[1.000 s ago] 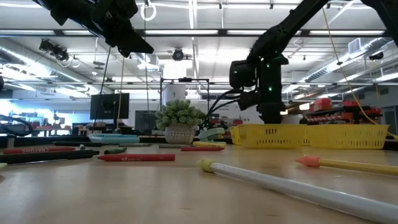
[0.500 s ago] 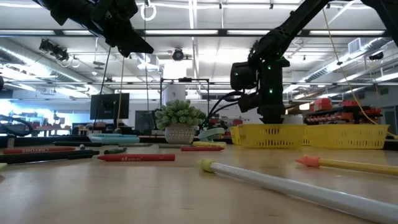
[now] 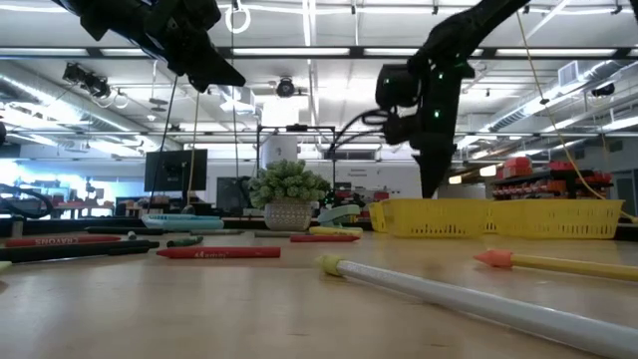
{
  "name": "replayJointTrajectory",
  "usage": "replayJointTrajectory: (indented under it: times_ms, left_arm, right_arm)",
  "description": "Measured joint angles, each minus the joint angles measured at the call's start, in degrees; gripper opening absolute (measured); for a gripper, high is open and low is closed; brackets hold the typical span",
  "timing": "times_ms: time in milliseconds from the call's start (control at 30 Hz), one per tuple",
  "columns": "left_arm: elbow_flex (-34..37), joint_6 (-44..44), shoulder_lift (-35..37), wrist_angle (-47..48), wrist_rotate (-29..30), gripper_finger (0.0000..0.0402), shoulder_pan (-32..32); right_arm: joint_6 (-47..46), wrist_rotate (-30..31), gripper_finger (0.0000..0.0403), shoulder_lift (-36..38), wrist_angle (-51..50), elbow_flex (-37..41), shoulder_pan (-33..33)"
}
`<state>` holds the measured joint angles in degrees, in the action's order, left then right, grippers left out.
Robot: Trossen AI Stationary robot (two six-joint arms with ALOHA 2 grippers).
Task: Sort crayons/erasers/pens/pencils in bins
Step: Put the top right red crayon into the bottom left yellow bin
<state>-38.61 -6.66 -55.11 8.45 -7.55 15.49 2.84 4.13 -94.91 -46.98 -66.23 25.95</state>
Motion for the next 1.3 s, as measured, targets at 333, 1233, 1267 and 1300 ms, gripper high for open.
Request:
replayJointTrajectory:
  times_ms: [333,1233,1267,1300]
  left_arm:
    - [0.00,-0.04,0.00,-0.84,0.02,0.0023,0.02]
    - [0.00,-5.16,0.90,-2.06,12.05,0.0022,0.04]
    - [0.00,-5.17,1.22,-1.93,12.09,0.0024,0.04]
    - [0.01,-5.18,1.53,-1.83,12.09,0.0025,0.04]
  right_arm:
    - [-2.66,0.27,0.0099,6.86,6.04,-0.01,-9.10]
    - [2.98,-0.78,0.0099,-24.23,0.45,-28.60,-21.89]
    - [2.99,-1.09,0.0099,-25.04,0.52,-28.81,-21.97]
    - [3.00,-1.24,0.0099,-25.65,0.81,-28.92,-21.96]
